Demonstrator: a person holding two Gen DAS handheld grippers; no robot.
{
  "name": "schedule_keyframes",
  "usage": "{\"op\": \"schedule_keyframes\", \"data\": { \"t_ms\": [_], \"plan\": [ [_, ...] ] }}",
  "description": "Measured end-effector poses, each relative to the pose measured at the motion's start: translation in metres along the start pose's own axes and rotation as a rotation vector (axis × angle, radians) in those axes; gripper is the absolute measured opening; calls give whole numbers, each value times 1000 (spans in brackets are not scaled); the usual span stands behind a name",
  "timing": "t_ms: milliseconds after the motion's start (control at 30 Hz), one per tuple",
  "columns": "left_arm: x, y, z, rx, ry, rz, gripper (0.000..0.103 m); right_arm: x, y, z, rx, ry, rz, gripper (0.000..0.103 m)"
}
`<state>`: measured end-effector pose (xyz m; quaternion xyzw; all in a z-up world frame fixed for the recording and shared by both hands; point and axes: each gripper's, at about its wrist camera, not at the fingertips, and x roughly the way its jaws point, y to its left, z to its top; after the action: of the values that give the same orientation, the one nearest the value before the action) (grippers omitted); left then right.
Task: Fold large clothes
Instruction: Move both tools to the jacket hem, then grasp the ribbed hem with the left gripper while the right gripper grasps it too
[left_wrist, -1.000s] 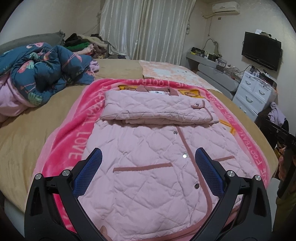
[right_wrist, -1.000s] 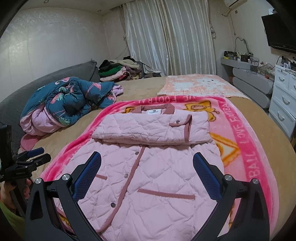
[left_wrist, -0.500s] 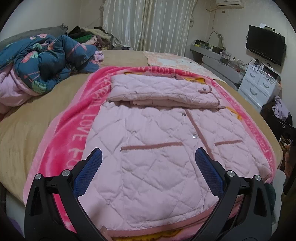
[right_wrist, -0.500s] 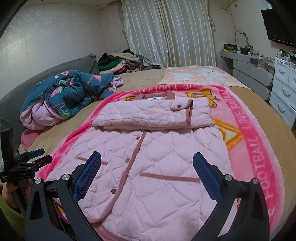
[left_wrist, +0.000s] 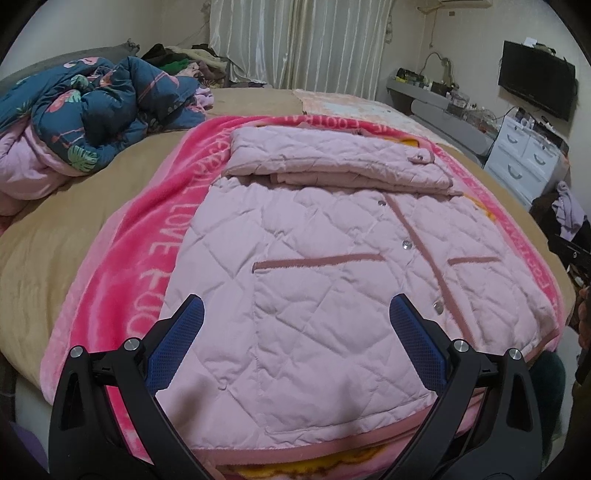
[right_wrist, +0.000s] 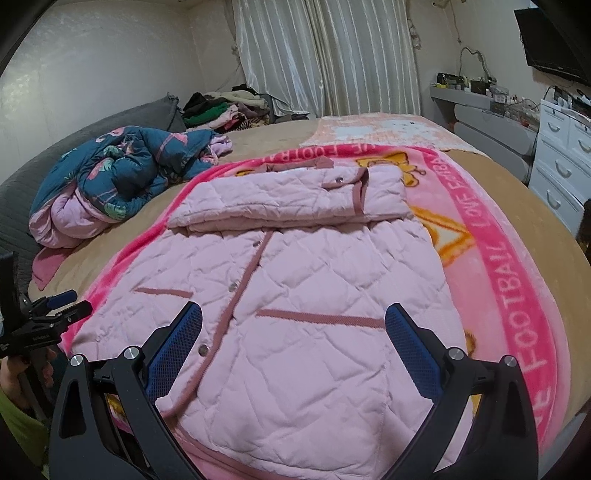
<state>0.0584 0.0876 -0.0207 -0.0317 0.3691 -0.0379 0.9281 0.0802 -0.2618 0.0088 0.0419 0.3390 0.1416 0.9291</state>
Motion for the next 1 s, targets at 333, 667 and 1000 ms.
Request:
{"op": "schedule_keyframes", "data": {
  "t_ms": [333,667,1000],
  "plan": [
    [19,13,-18,-7,58,34,94,15,-31,-25,38,63,-61,99],
    [32,46,-40,-46,112,87,94,22,-70,-52,87,132,-135,99],
    [41,82,-61,-125,165,89,94,20,-98,-81,136,222,-148,99]
  ]
}}
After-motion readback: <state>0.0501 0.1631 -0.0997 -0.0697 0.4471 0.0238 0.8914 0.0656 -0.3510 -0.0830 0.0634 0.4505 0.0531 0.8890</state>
